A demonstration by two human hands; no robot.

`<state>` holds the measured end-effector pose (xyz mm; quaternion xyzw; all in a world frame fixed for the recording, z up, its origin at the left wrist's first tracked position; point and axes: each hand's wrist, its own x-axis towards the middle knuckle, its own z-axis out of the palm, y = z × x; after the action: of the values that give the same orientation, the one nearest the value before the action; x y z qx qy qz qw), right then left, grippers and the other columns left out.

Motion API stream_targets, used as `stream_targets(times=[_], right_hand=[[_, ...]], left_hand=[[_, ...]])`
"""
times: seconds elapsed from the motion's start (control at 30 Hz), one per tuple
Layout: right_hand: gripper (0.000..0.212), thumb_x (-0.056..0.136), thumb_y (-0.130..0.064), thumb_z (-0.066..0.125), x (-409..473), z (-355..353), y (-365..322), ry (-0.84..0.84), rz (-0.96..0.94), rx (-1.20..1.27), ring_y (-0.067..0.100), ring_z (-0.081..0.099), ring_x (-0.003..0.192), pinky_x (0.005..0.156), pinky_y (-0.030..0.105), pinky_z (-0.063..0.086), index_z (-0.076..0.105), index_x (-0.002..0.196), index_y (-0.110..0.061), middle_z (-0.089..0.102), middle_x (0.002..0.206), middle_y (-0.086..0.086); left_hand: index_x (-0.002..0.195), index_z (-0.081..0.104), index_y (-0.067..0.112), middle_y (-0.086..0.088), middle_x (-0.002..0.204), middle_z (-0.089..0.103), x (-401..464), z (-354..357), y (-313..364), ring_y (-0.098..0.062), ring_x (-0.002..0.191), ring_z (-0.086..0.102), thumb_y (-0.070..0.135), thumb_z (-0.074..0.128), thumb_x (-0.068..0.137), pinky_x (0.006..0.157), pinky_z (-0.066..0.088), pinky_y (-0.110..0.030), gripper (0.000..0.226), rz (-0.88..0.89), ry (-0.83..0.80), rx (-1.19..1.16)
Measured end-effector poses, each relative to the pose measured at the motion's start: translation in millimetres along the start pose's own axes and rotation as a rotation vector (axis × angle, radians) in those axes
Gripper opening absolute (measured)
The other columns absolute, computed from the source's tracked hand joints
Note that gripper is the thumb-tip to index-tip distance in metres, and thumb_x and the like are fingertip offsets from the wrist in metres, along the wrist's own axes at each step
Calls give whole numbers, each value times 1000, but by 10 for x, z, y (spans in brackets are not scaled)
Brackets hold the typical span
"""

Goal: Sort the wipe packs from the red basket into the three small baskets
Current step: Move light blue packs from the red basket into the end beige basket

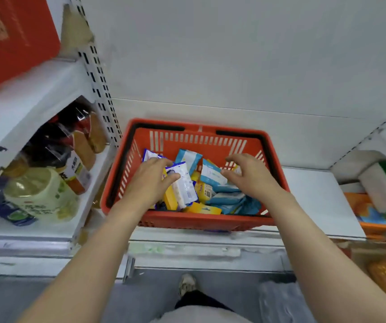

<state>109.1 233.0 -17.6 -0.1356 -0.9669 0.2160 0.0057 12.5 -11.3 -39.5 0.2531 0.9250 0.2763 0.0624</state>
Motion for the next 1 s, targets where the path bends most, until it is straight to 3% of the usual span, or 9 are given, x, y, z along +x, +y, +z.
stream_targets(times=[0.27,0.43,0.5,0.6,0.7,0.8,0.9,1.0], right_hand=[[47,88,-37,67,1115,607,364,-430,125,-128,26,60,112,95,38,48,55,130,-20,62,128,6],[59,75,-38,80,1275,906,541,-421,101,-156,25,62,102,85,38,52,45,120,-24,63,115,4],[55,72,-42,81,1277,963,599,-417,56,-200,22,61,99,81,35,51,49,115,-27,63,112,2],[46,77,-46,77,1274,941,683,-448,21,-236,19,56,105,88,35,49,60,116,-29,62,115,0],[27,81,-45,75,1229,782,736,-324,36,-156,16,51,100,77,29,41,58,95,-30,53,100,-6],[26,88,-38,70,1142,599,744,-102,132,68,15,54,73,54,26,31,47,88,-26,52,76,-12],[23,90,-36,68,1019,454,707,78,272,281,-4,49,66,49,14,31,48,93,-26,50,76,-20],[21,89,-37,69,894,409,646,174,376,443,1,59,71,50,16,39,55,95,-24,62,84,-13]], left_hand=[[131,58,18,-1,134,58,570,175,-53,-19,126,49,42,62,93,103,40,-34,46,-32,-55,-3],[135,55,19,0,137,55,855,251,-104,-18,129,46,44,60,93,104,38,-34,49,-40,-110,0],[134,55,20,0,136,56,922,301,-123,-18,128,46,43,62,93,104,40,-35,48,-49,-136,-29],[133,57,19,-2,132,58,1060,401,-129,-20,124,50,41,63,93,102,43,-38,46,-50,-164,-56],[126,60,26,-3,124,63,1192,508,-132,-22,116,56,41,65,91,95,47,-39,38,-62,-214,-65],[125,59,36,-4,125,62,1275,624,-137,-25,116,55,56,61,88,94,47,-39,41,-104,-318,21],[134,53,42,-7,137,55,1337,689,-111,-29,125,50,65,58,86,97,45,-41,54,-112,-404,123],[132,60,31,-3,139,56,1391,682,-115,-29,122,55,54,67,85,95,47,-36,52,-95,-393,16]])
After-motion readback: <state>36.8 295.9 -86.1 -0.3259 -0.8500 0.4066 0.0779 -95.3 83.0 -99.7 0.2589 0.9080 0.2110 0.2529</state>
